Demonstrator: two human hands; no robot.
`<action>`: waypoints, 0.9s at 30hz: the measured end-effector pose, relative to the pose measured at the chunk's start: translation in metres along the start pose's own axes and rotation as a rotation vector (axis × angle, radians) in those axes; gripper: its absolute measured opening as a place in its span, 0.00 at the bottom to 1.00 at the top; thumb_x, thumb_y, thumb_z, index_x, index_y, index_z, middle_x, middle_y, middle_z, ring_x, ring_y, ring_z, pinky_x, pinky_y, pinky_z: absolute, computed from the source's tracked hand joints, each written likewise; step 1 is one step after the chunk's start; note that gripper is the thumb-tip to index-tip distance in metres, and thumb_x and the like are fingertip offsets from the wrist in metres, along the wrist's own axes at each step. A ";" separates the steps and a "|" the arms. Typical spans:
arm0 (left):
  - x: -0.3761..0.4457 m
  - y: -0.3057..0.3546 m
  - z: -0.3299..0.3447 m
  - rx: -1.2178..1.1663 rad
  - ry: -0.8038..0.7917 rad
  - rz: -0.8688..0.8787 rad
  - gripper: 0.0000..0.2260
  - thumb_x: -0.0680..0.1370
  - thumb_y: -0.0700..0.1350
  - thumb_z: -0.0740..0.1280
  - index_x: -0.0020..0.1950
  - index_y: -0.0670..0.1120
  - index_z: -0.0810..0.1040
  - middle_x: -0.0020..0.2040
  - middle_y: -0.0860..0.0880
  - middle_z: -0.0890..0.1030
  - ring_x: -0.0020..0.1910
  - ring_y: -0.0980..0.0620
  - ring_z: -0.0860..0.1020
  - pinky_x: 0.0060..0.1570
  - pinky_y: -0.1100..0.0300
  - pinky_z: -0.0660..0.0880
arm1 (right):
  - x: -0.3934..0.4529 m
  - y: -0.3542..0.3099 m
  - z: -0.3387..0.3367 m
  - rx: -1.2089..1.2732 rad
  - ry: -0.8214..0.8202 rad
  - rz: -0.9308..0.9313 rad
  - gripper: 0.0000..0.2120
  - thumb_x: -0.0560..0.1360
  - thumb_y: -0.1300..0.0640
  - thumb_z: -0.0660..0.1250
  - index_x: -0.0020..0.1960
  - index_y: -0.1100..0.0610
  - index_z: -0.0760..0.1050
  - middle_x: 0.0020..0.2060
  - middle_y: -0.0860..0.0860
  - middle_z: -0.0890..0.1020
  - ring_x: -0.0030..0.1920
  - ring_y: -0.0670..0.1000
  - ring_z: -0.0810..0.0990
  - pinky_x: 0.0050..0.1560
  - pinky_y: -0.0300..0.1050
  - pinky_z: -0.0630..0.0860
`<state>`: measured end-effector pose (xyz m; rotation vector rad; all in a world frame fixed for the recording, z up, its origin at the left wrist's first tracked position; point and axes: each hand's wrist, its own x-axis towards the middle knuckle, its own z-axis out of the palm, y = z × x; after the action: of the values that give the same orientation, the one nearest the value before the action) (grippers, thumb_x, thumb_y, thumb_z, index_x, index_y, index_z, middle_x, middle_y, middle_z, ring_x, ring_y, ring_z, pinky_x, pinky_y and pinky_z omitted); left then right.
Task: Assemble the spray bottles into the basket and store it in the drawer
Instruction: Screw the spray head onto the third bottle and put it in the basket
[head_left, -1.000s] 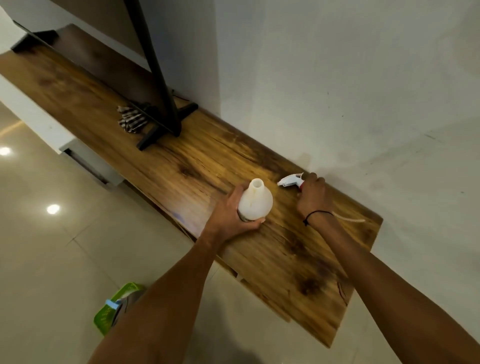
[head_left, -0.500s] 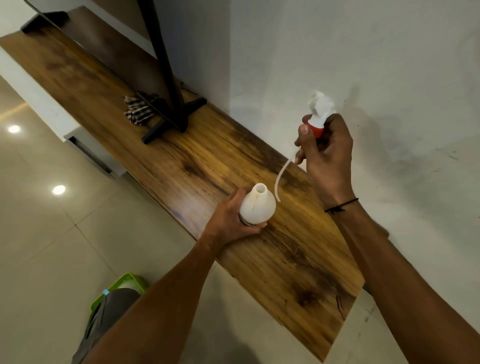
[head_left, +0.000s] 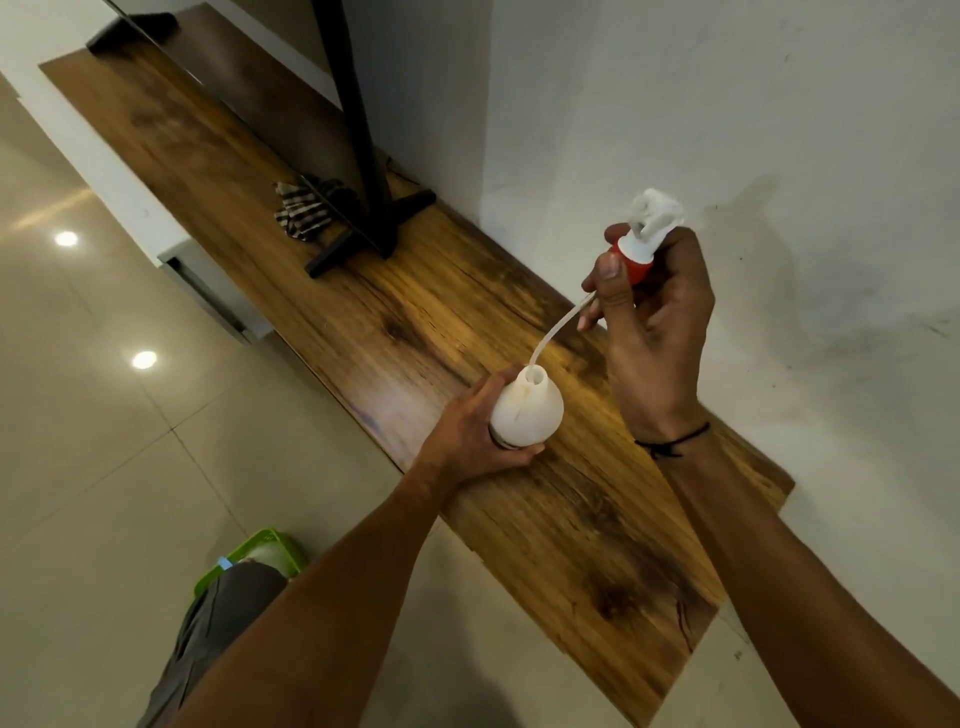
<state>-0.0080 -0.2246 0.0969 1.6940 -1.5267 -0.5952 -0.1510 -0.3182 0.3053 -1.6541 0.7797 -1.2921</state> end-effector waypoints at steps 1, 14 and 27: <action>0.000 0.000 0.000 0.000 -0.001 0.002 0.46 0.66 0.65 0.82 0.78 0.59 0.62 0.71 0.59 0.75 0.66 0.60 0.73 0.57 0.76 0.74 | -0.004 0.004 0.001 -0.010 -0.013 -0.002 0.16 0.83 0.57 0.66 0.65 0.66 0.71 0.56 0.57 0.79 0.42 0.52 0.82 0.36 0.47 0.82; -0.001 -0.003 0.006 0.035 0.016 -0.017 0.43 0.67 0.68 0.80 0.74 0.56 0.65 0.64 0.59 0.77 0.60 0.59 0.77 0.57 0.66 0.80 | -0.050 0.064 -0.004 -0.245 -0.328 0.217 0.16 0.72 0.64 0.78 0.58 0.53 0.84 0.54 0.55 0.83 0.54 0.56 0.82 0.49 0.60 0.81; -0.001 0.004 0.003 0.019 0.028 0.009 0.46 0.67 0.65 0.81 0.78 0.60 0.60 0.67 0.62 0.74 0.62 0.67 0.74 0.58 0.78 0.73 | -0.034 0.064 -0.011 -0.286 -0.510 0.261 0.15 0.68 0.67 0.80 0.54 0.62 0.86 0.52 0.55 0.84 0.53 0.54 0.84 0.54 0.54 0.84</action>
<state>-0.0129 -0.2245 0.0981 1.7020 -1.5235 -0.5526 -0.1680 -0.3188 0.2341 -1.9205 0.8509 -0.5559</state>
